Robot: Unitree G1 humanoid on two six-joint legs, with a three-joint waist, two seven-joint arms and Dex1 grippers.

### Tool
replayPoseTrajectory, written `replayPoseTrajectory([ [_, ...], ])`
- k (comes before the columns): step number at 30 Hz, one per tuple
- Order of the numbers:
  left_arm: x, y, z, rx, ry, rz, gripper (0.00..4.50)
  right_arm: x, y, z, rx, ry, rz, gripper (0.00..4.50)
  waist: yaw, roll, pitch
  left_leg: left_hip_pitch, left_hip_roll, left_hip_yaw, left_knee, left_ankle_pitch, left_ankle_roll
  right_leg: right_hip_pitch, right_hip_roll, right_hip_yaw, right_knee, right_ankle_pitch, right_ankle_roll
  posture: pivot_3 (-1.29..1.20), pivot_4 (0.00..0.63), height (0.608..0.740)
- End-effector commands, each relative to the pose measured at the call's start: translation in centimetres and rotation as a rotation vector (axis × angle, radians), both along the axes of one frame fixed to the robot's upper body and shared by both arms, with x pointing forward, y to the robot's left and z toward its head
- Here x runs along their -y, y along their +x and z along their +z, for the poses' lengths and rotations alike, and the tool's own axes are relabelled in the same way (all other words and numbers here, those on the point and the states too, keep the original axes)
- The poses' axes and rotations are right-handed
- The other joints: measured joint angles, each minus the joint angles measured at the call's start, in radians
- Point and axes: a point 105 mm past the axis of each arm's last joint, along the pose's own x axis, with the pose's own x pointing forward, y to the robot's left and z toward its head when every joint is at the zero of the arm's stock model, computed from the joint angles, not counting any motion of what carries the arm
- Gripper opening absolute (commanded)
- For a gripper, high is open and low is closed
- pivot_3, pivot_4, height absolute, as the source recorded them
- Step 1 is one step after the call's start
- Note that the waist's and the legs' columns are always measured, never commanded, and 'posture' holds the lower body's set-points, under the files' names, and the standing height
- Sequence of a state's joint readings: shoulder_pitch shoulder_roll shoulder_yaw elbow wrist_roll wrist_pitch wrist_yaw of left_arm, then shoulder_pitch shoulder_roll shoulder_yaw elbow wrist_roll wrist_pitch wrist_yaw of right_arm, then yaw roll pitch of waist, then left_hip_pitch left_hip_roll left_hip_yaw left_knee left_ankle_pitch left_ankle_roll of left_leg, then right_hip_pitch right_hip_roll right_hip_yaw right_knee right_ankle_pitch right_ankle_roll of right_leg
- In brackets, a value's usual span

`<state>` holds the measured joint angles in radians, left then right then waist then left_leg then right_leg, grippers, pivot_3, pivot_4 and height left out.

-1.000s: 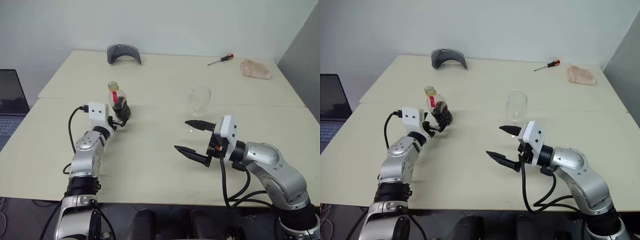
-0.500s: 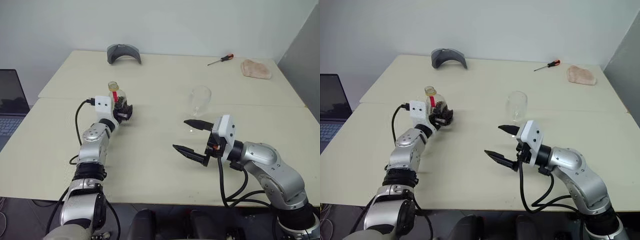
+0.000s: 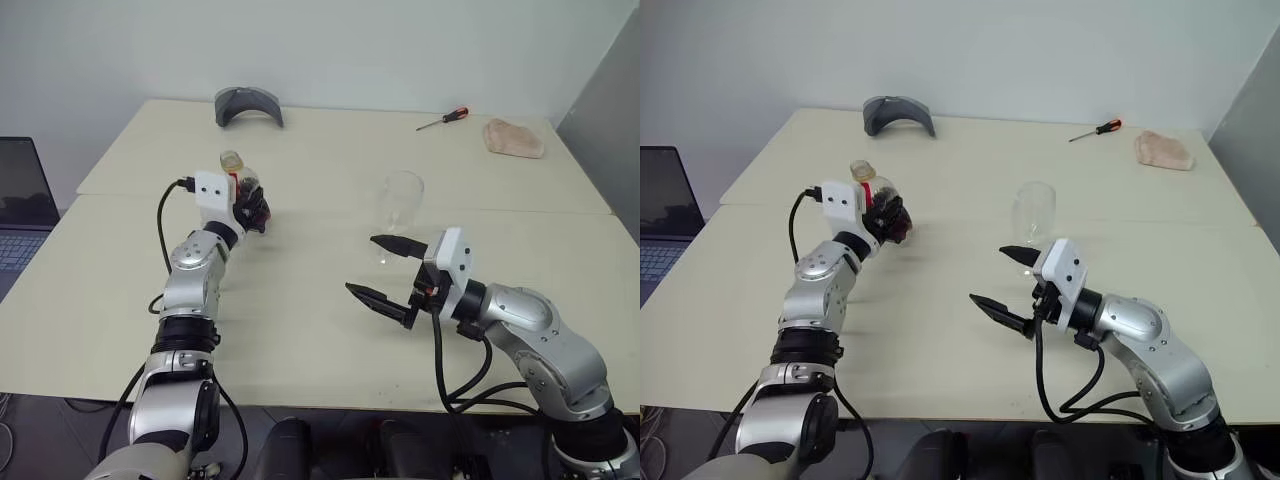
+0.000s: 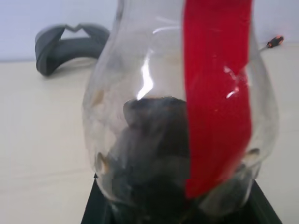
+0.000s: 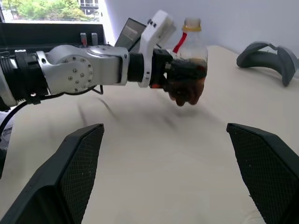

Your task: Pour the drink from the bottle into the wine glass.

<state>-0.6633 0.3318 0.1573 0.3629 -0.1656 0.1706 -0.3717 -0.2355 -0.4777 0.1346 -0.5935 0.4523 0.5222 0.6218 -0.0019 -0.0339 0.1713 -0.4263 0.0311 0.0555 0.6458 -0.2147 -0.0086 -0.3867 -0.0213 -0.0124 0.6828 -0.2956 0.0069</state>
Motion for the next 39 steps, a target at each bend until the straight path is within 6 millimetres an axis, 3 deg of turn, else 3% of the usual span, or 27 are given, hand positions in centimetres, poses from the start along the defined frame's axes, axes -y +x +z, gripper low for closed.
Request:
replayPoseTrajectory([
  [1, 3.1, -0.9, 4.1, 0.119, 0.083, -0.119, 1.05, 0.8, -0.2, 1.7, 0.073, 0.043, -0.063, 4.5, 0.0, 0.0, 0.0, 0.0, 0.0, 0.0, 0.0, 0.0, 0.0, 0.0, 0.0, 0.0, 0.0, 0.0, 0.0, 0.0, 0.15, 0.74],
  [7, 7.5, -0.8, 5.6, 0.152, 0.239, -0.253, 1.03, 1.9, 0.6, 1.9, 0.08, 0.109, -0.193, 4.5, 0.002, 0.0, 0.0, 0.0, -0.001, 0.0, 0.0, 0.0, 0.0, 0.0, 0.0, 0.0, 0.0, 0.0, 0.0, 0.0, 0.15, 0.74],
  [10, 10.5, -0.1, 6.7, 0.203, 0.321, -0.319, 1.02, 2.4, 1.1, 1.9, 0.089, 0.135, -0.265, 4.5, 0.002, 0.0, 0.0, 0.0, -0.001, 0.0, 0.0, 0.0, 0.0, -0.001, 0.0, 0.0, 0.0, 0.0, 0.0, 0.0, 0.15, 0.74],
  [13, 12.3, 0.5, 7.2, 0.277, 0.457, -0.348, 1.02, 3.0, 1.5, 2.3, 0.111, 0.169, -0.334, 4.5, 0.002, 0.0, 0.0, 0.0, -0.001, 0.0, 0.0, 0.0, 0.0, -0.001, 0.0, 0.0, 0.0, 0.0, 0.0, 0.0, 0.15, 0.74],
  [20, 13.3, 1.5, 7.8, 0.399, 0.69, -0.369, 0.99, 3.9, 2.0, 3.6, 0.177, 0.237, -0.436, 4.5, -0.003, 0.0, 0.0, -0.001, 0.0, 0.002, -0.001, 0.0, 0.0, -0.002, 0.001, 0.001, 0.0, 0.0, 0.0, 0.0, 0.15, 0.74],
  [25, 13.9, 1.9, 8.4, 0.505, 0.87, -0.36, 0.99, 3.5, 1.9, 3.6, 0.196, 0.239, -0.436, 4.5, 0.0, -0.001, 0.0, -0.003, -0.001, 0.002, 0.0, -0.001, 0.002, -0.003, 0.001, 0.001, -0.001, 0.0, 0.0, 0.0, 0.15, 0.74],
  [39, 15.8, 2.2, 9.1, 0.644, 1.078, -0.342, 0.95, 3.1, 2.0, 3.4, 0.19, 0.253, -0.445, 4.5, 0.0, -0.001, 0.0, -0.004, -0.002, 0.002, 0.001, -0.002, 0.003, -0.004, 0.001, 0.001, -0.001, 0.0, 0.0, 0.0, 0.15, 0.74],
])
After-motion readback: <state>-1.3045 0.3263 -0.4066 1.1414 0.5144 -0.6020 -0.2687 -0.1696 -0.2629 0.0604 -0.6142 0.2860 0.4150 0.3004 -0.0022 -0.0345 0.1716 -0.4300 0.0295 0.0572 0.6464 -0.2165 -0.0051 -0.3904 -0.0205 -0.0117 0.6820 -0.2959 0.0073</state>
